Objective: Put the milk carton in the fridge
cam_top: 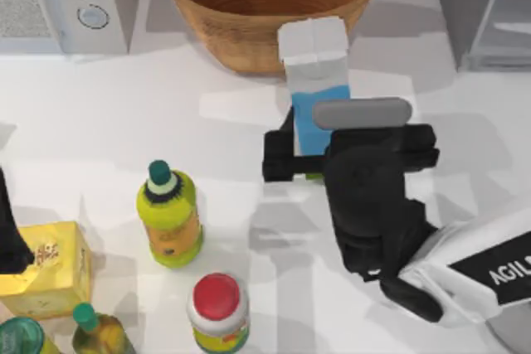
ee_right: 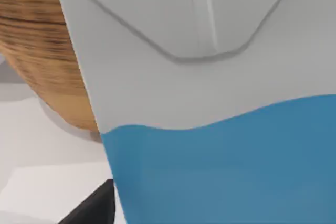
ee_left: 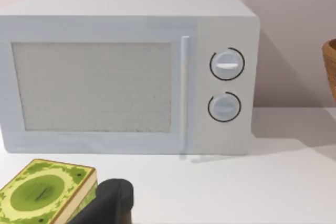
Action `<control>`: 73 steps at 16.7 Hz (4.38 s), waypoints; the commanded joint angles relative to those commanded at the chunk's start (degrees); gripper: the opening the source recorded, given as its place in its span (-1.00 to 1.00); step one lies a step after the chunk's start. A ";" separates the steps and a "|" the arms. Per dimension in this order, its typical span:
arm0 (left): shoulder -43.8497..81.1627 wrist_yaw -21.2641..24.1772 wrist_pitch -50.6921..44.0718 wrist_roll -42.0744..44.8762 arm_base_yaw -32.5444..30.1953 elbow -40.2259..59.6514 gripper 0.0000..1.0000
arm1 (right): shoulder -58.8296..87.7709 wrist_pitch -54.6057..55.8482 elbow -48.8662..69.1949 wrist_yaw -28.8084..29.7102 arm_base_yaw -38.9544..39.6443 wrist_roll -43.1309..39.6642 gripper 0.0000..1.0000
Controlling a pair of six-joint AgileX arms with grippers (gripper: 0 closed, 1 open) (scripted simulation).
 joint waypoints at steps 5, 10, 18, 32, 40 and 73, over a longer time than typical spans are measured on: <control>0.00 0.00 0.00 0.00 0.00 0.00 1.00 | 6.33 0.77 2.53 5.34 0.88 1.92 1.00; 0.00 0.00 0.00 0.00 0.00 0.00 1.00 | 6.29 0.73 2.55 5.06 0.49 1.80 1.00; 0.00 0.00 0.00 0.00 0.00 0.00 1.00 | 12.94 0.85 10.96 -0.15 -4.98 -0.63 1.00; 0.00 0.00 0.00 0.00 0.00 0.00 1.00 | 12.94 0.85 10.96 -0.15 -4.98 -0.63 -0.66; 0.00 0.00 0.00 0.00 0.00 0.00 1.00 | 12.94 0.85 10.96 -0.15 -4.98 -0.63 -1.00; 0.00 0.00 0.00 0.00 0.00 0.00 1.00 | -39.64 -38.19 4.04 -10.06 -19.56 -4.74 -1.00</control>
